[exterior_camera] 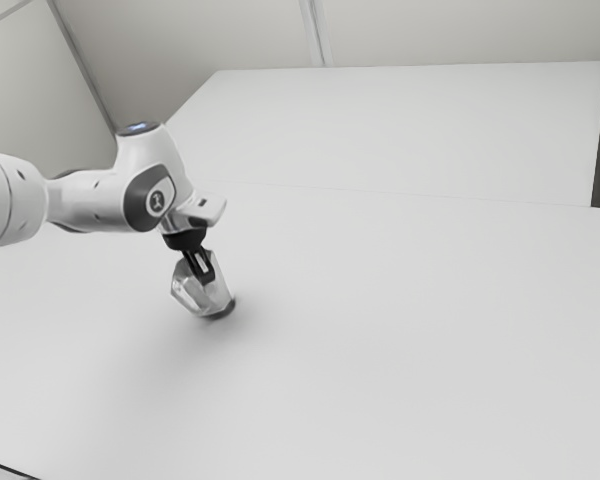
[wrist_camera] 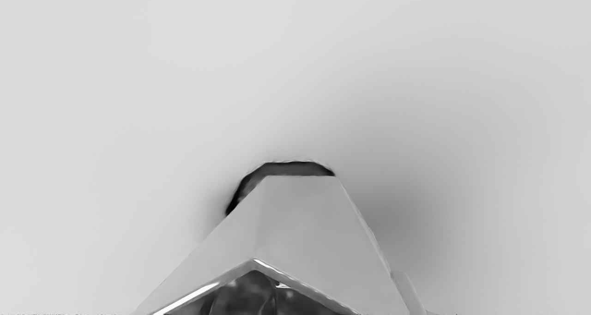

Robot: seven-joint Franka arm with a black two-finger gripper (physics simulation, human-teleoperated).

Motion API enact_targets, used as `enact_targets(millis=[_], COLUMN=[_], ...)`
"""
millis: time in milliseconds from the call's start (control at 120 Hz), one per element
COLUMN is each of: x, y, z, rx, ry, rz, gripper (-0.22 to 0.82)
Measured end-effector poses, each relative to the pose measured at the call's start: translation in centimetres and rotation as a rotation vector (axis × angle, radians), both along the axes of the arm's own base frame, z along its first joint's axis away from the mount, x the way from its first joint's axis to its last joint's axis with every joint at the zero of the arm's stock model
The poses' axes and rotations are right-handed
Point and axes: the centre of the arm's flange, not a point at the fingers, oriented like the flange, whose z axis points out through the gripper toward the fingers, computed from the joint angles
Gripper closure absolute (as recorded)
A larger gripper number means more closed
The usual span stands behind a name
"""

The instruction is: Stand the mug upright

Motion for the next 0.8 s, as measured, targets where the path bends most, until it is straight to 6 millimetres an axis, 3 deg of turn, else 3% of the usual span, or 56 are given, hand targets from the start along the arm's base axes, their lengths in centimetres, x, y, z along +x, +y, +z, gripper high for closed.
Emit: enact_targets(millis=[233, 475, 617, 800], x=[-0.3, -0.3, -0.5, -1.2], y=[-0.1, -0.3, -1.2, -2.1], z=[-1.5, -1.0, 2.7, 7.6], rx=[0.006, 0.002, -0.005, -0.003], ry=[0.030, 0.023, -0.040, -0.109], rz=[0.025, 0.038, 0.020, -0.004], gripper=[0.77, 0.30, 0.15, 0.06])
